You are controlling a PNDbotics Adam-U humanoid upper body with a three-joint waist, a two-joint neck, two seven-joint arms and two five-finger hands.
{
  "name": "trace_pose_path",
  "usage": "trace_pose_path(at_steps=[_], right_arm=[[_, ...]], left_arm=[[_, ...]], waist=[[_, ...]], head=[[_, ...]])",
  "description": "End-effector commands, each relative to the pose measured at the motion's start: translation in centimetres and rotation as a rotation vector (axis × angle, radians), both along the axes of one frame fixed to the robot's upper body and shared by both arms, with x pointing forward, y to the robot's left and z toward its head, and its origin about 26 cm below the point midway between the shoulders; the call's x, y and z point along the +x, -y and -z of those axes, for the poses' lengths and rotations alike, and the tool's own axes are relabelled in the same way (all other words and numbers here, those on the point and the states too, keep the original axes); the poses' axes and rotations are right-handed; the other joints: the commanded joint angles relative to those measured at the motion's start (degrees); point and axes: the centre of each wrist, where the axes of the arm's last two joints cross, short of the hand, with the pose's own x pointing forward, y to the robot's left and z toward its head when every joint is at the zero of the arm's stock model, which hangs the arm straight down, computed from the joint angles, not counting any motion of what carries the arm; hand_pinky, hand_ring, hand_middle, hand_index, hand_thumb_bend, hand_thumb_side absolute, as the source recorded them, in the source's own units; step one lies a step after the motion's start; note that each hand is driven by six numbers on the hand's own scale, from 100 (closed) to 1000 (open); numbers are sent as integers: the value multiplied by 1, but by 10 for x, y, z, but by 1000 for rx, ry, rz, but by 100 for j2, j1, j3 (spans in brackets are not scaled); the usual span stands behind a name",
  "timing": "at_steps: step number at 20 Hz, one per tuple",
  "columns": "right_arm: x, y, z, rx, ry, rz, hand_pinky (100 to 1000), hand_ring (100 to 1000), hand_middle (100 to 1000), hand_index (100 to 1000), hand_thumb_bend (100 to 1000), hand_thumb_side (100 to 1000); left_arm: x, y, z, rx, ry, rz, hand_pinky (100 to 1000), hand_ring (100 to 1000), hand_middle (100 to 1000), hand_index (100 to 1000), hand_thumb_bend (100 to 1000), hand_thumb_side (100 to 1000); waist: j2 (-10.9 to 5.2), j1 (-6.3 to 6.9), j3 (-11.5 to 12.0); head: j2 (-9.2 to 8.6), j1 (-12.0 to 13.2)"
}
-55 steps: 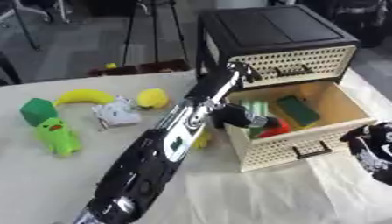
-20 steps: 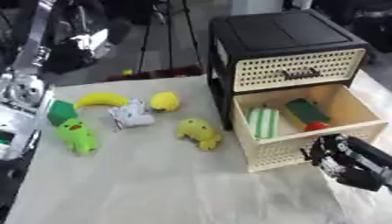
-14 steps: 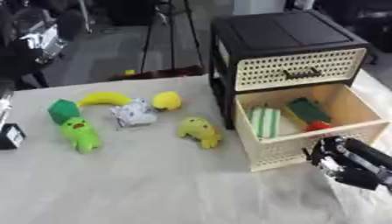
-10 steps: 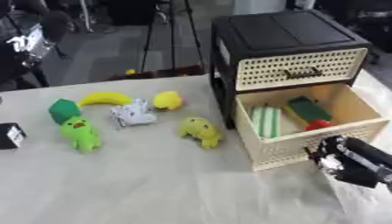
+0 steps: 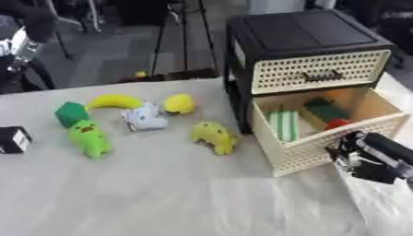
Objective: Pick up objects from table and place into drawer.
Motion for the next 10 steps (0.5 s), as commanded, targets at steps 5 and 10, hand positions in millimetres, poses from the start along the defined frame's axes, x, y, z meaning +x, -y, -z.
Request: trace_pose_path(at_steps=[5,10], right_arm=[[15,1,-26,-36,75,-17,100,199,575,619,100,918],[23,-8,-31,-28,86,-49,100,198,573,618,100,912]], left_arm=[[-6,-4,-4,3,26,-22,651,543,592,746,723,750],[-7,-5,-3,-4,26,-25,651,544,592,746,723,750]], waist=[[-77,-3,108],[-96,10,179]], head=[[22,-54],[16,-86]])
